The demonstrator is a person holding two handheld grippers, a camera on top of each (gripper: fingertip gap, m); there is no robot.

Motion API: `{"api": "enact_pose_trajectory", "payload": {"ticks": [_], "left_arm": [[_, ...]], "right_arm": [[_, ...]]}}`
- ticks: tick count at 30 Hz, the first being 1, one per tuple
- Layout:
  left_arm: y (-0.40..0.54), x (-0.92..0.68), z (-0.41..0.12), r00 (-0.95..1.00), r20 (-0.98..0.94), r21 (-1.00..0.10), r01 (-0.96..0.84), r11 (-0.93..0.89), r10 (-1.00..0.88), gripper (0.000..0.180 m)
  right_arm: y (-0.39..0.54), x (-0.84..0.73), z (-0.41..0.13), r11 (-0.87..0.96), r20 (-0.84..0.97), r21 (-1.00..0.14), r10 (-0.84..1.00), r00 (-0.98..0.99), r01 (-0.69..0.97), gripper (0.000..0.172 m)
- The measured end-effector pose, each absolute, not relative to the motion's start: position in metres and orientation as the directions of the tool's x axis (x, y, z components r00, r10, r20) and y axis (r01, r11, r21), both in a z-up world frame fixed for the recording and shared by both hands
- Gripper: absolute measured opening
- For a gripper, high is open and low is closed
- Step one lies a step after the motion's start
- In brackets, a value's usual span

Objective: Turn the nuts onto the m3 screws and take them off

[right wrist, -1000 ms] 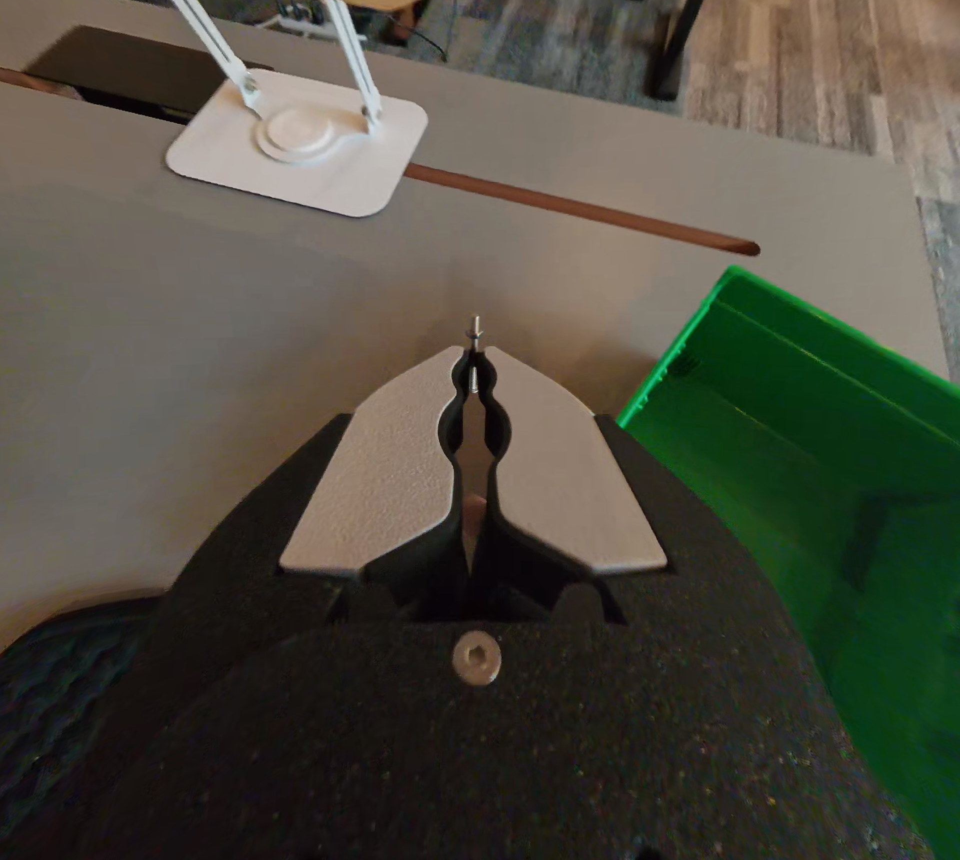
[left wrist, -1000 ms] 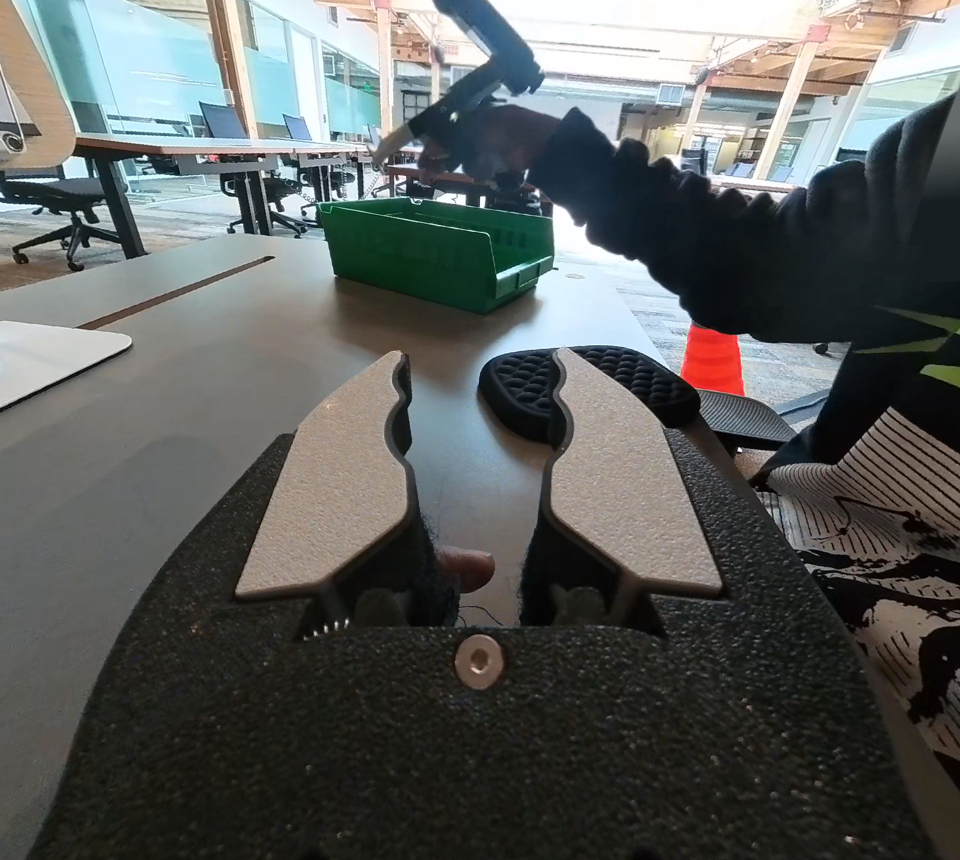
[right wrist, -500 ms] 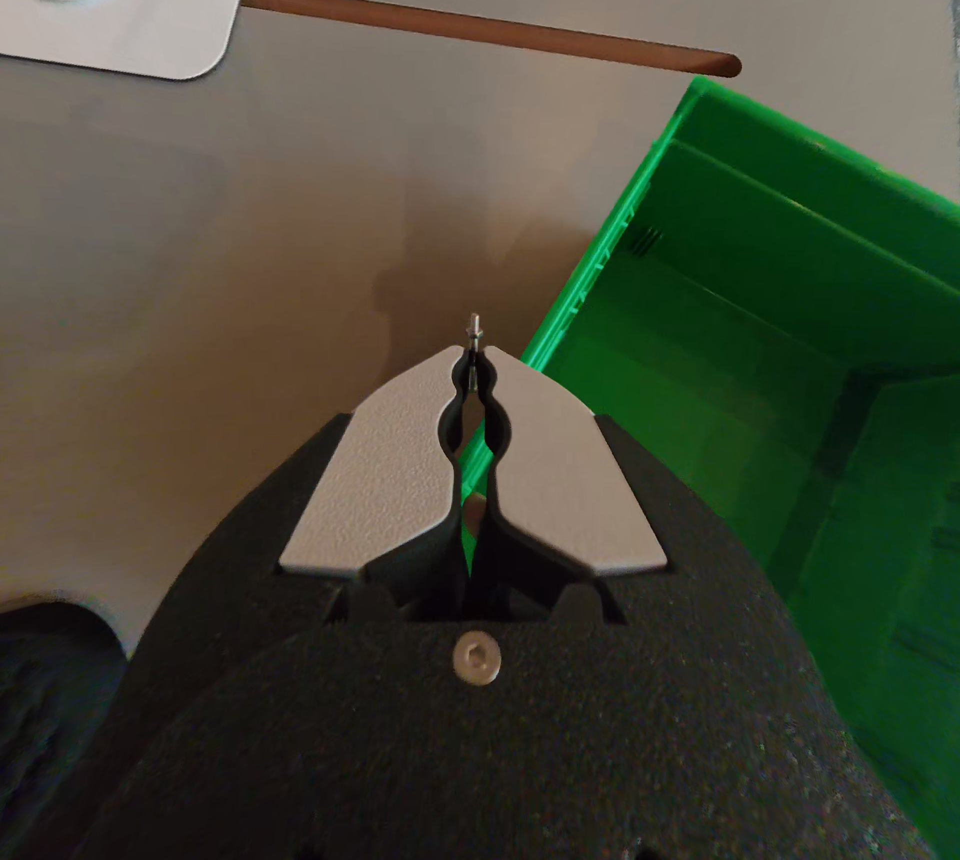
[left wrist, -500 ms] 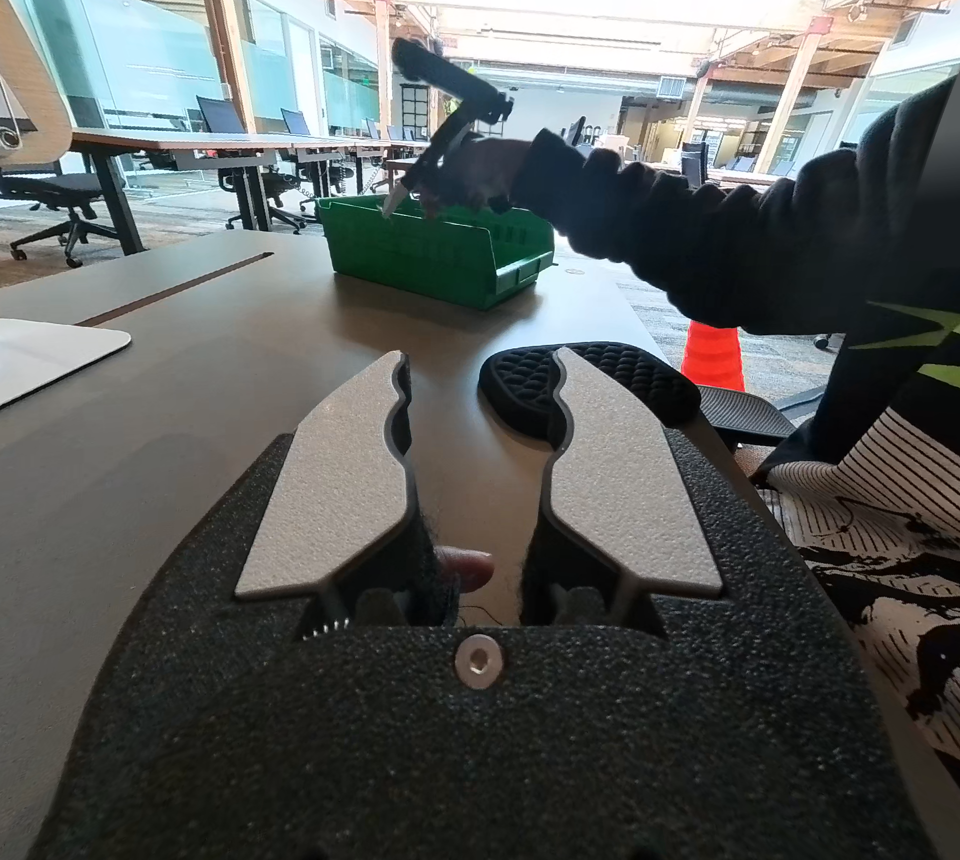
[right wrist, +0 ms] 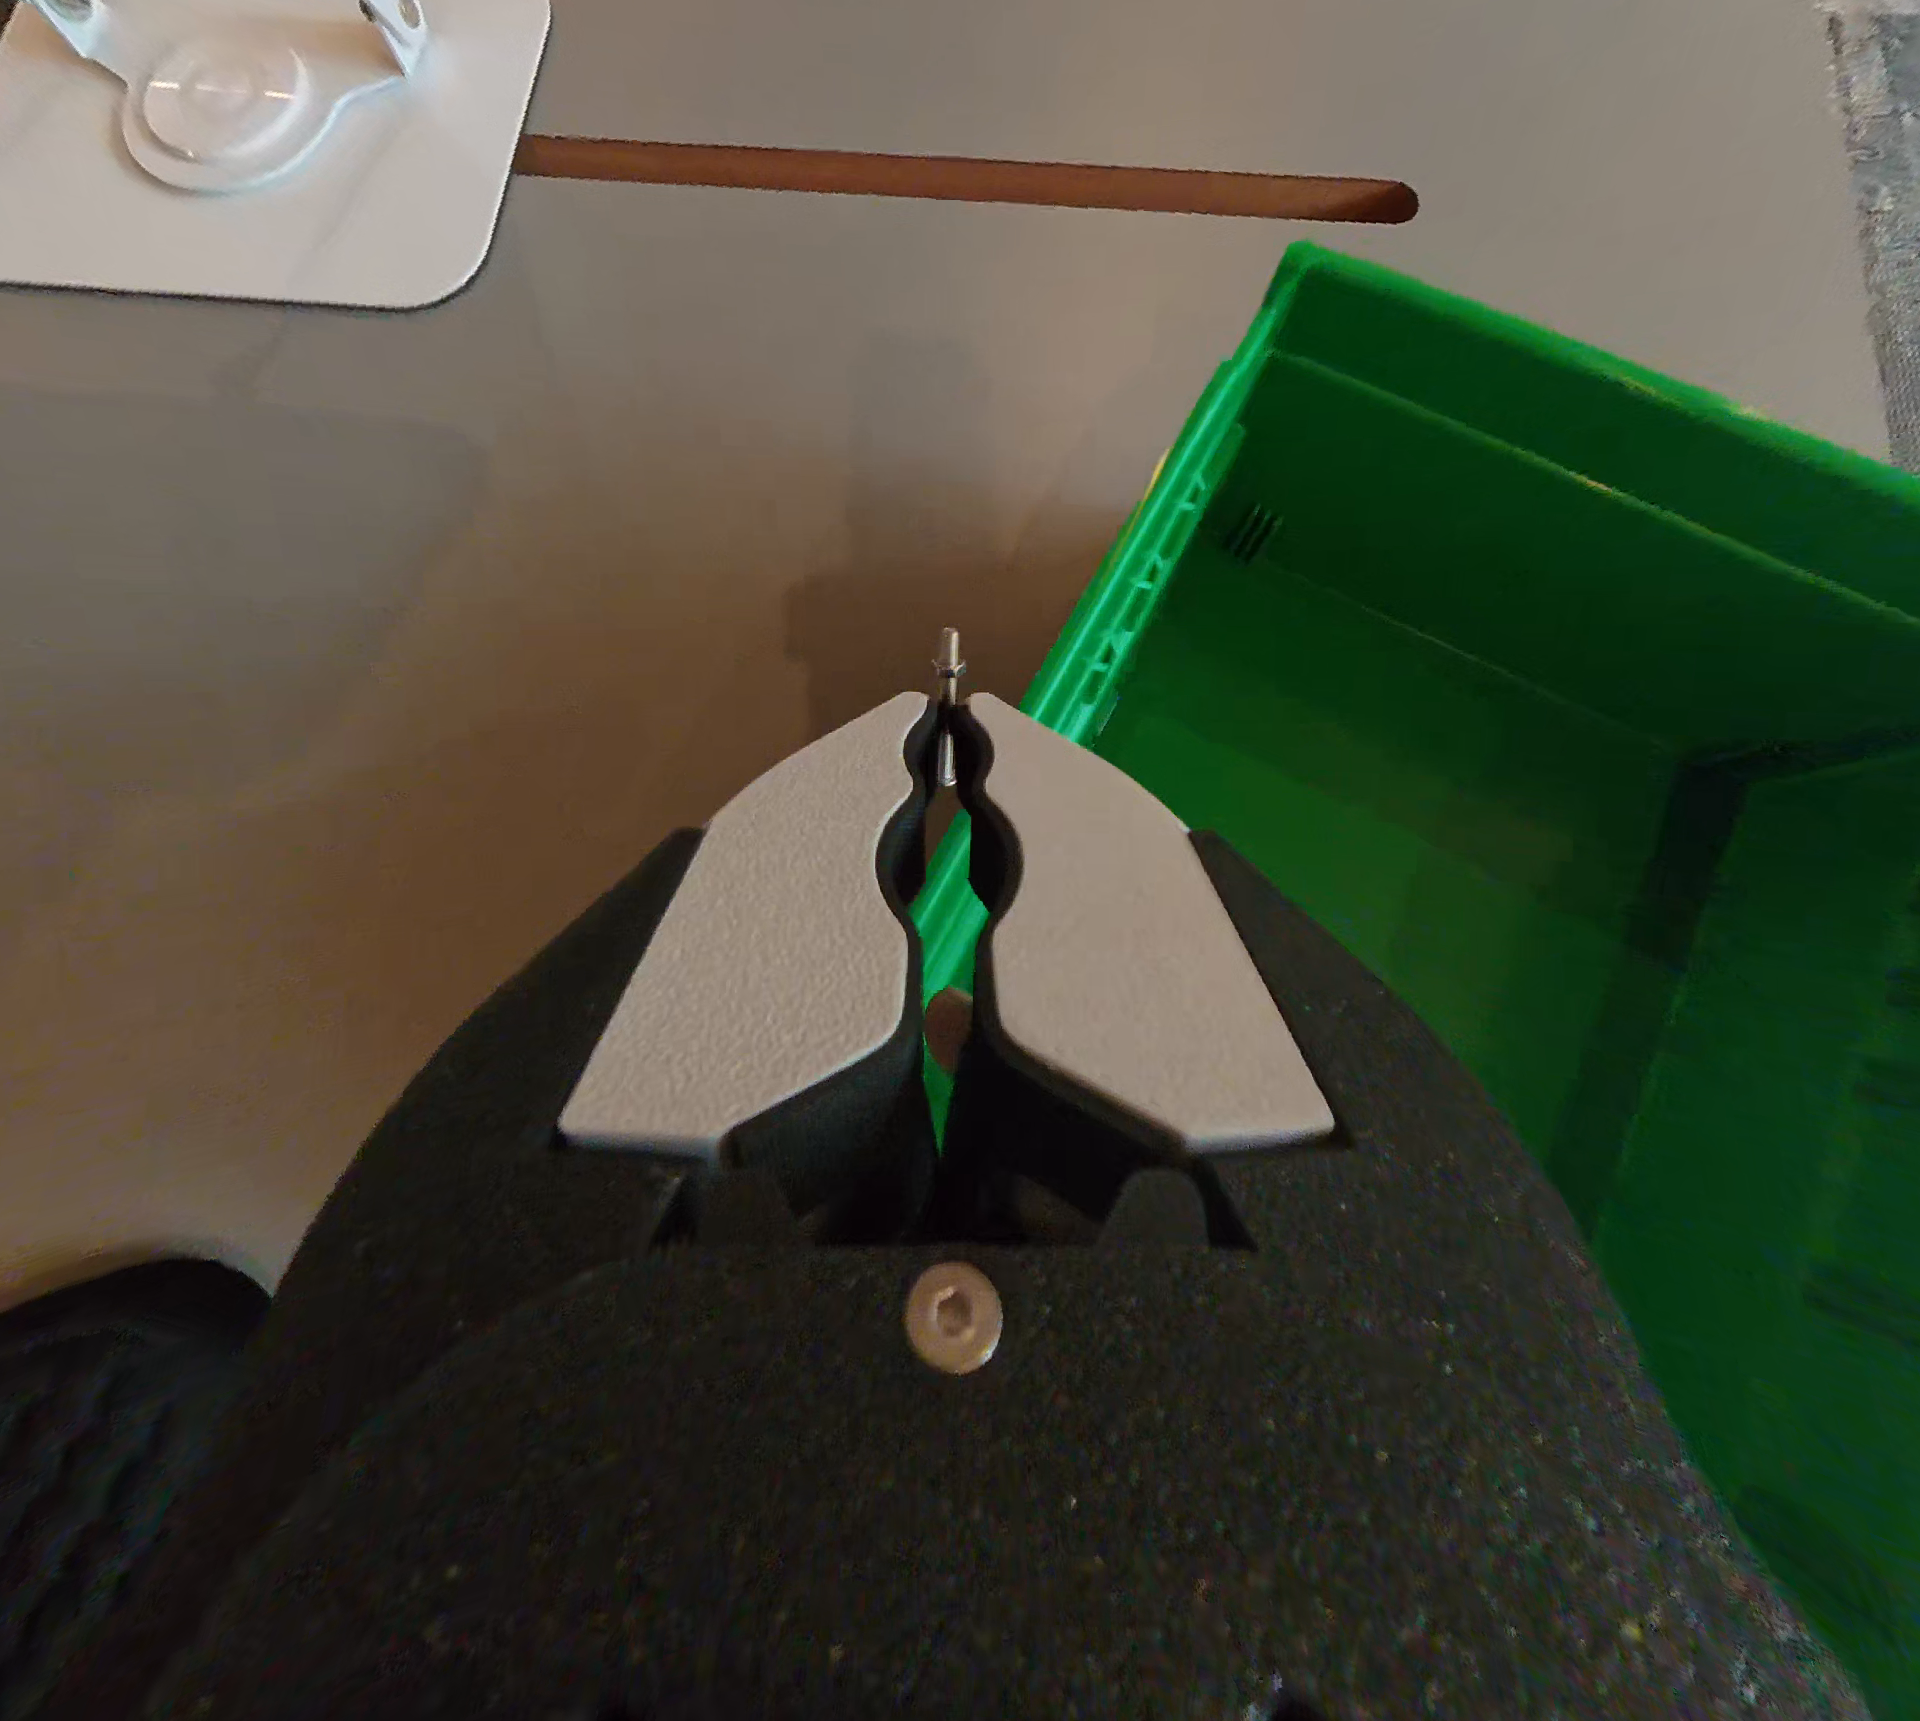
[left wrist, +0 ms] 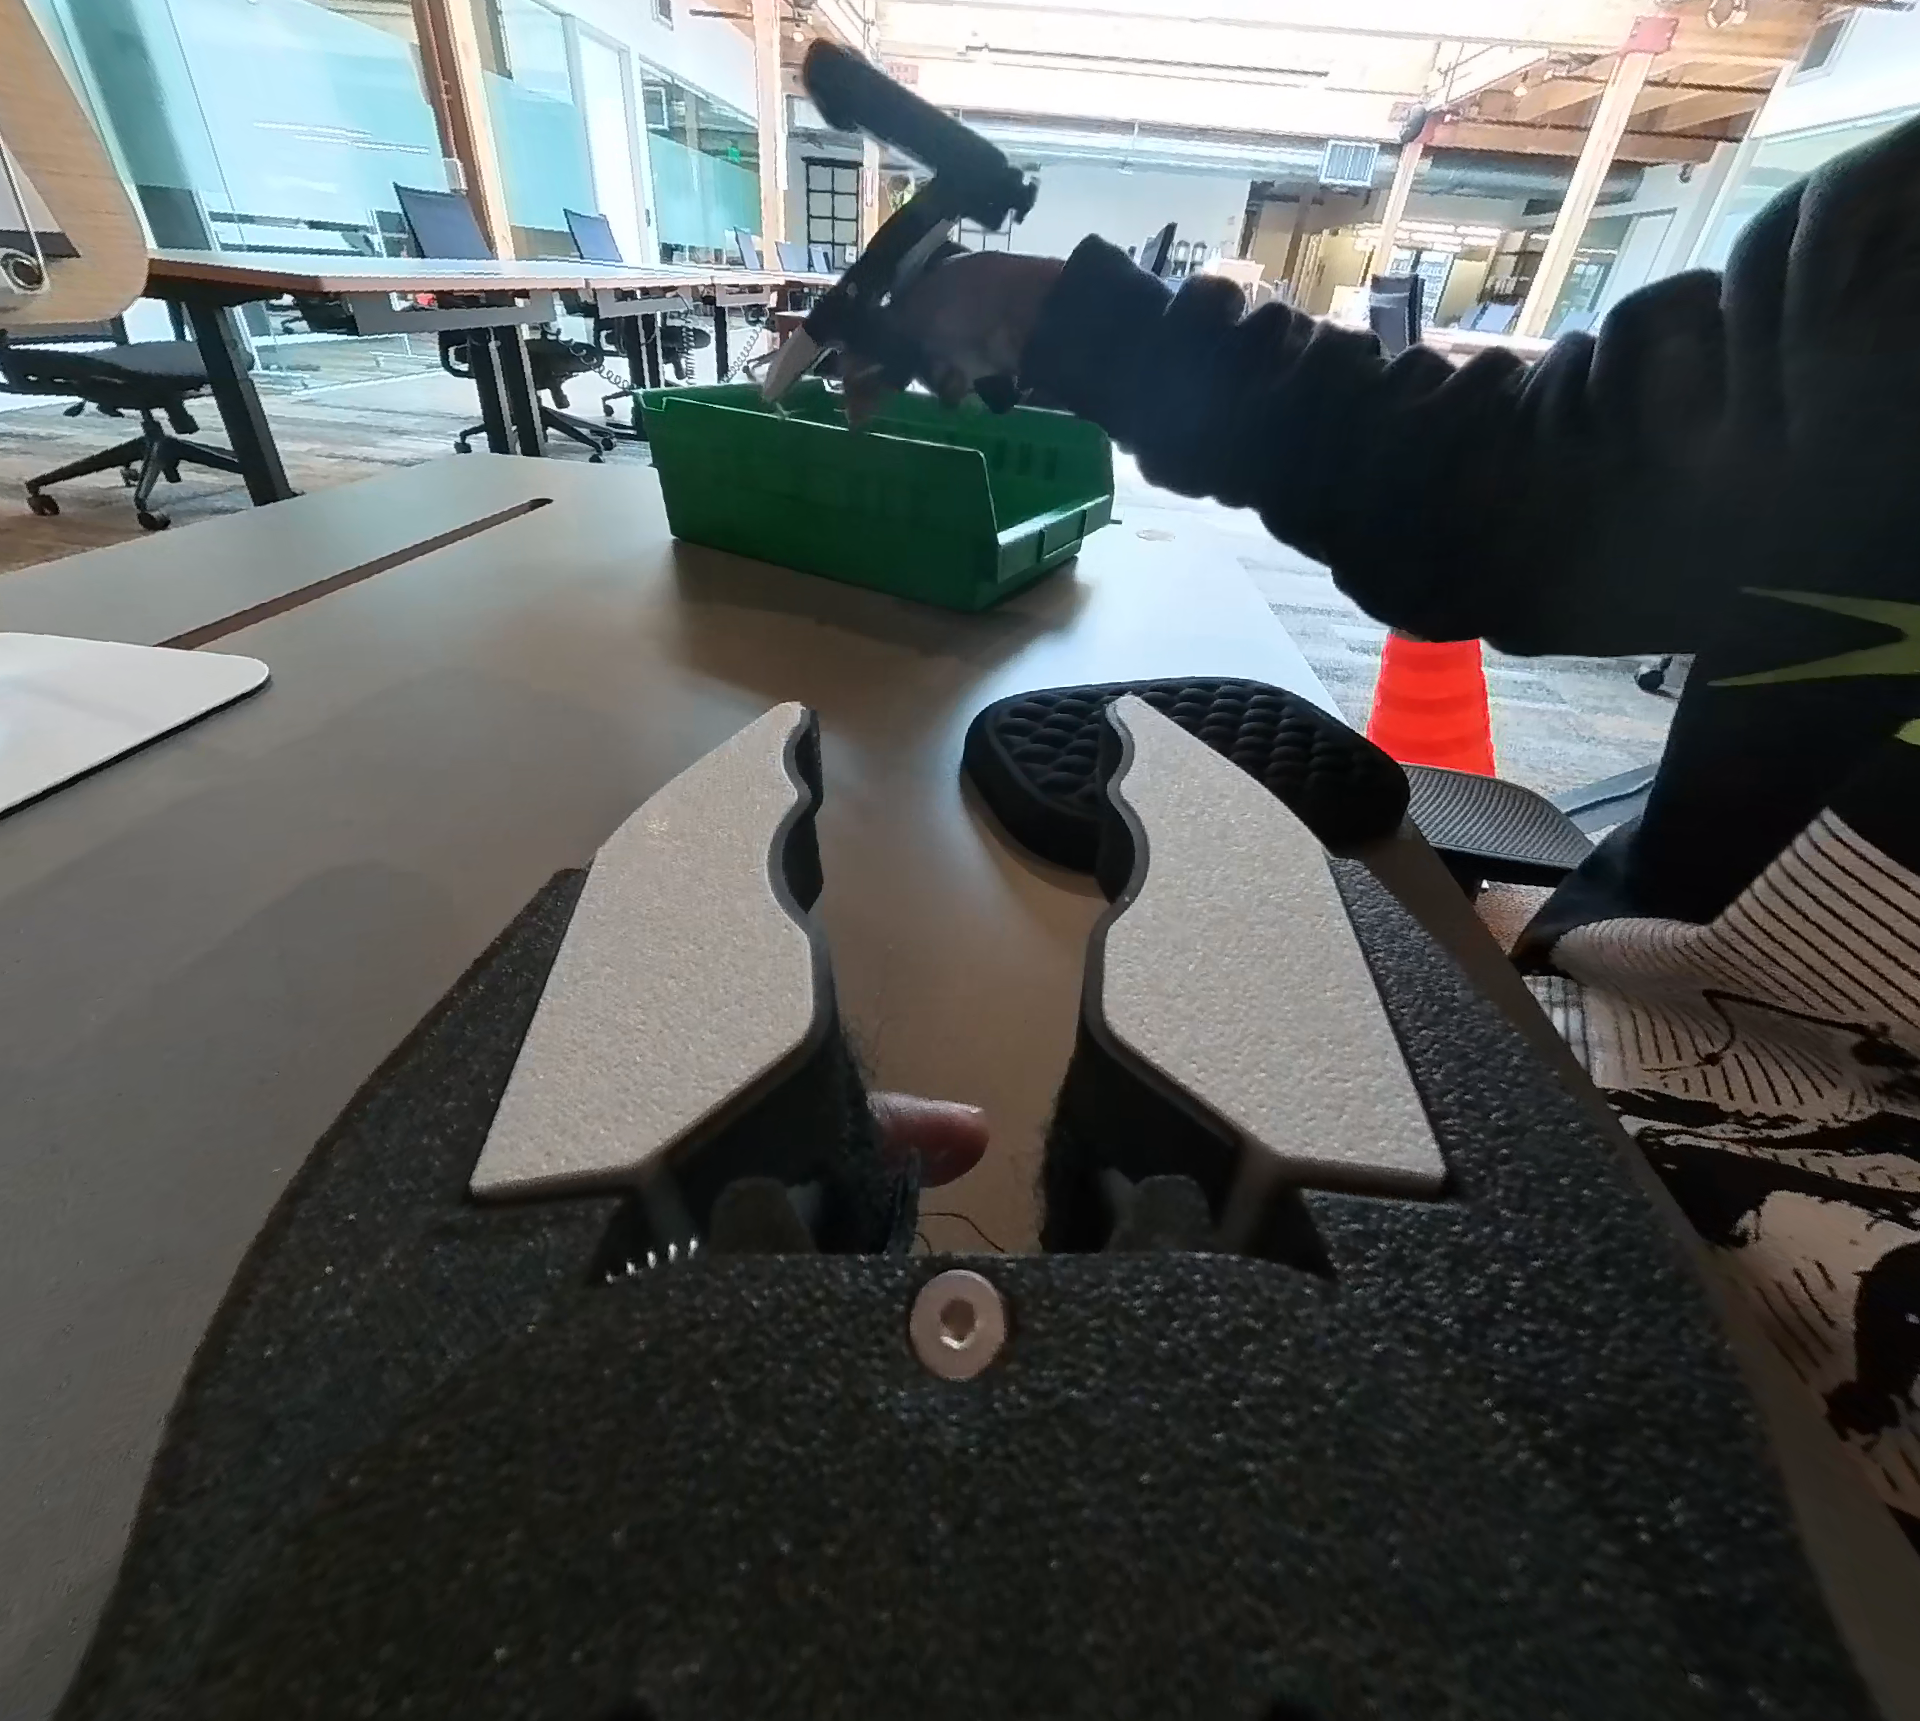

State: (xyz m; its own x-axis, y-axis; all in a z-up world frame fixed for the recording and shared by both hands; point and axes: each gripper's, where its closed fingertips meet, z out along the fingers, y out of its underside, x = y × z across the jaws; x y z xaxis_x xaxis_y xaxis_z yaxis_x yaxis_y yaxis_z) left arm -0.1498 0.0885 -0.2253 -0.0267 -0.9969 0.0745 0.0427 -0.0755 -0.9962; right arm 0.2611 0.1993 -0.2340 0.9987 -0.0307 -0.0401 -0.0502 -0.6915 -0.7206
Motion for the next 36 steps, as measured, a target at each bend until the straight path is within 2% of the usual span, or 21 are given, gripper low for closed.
{"api": "enact_pose_trajectory", "payload": {"ticks": [10, 17, 33, 36], "left_arm": [[0.088, -0.149, -0.226, -0.022, 0.062, -0.997, 0.033, -0.062, -0.998, 0.05], [0.085, -0.148, -0.228, -0.023, 0.043, -0.999, 0.017, -0.043, -0.999, 0.05], [0.09, -0.15, -0.227, -0.016, 0.075, -0.997, 0.035, -0.075, -0.997, 0.051], [0.089, -0.15, -0.227, -0.016, 0.065, -0.997, 0.032, -0.066, -0.998, 0.05]], "right_arm": [[0.181, 0.287, -0.21, -0.647, -0.062, -0.75, -0.136, 0.989, -0.136, 0.001], [0.168, 0.301, -0.218, -0.685, -0.04, -0.711, -0.185, 0.982, -0.158, 0.001], [0.171, 0.321, -0.271, -0.808, -0.107, -0.547, -0.192, 0.975, -0.219, 0.001], [0.176, 0.322, -0.286, -0.844, -0.107, -0.489, -0.192, 0.976, -0.22, 0.002]]}}
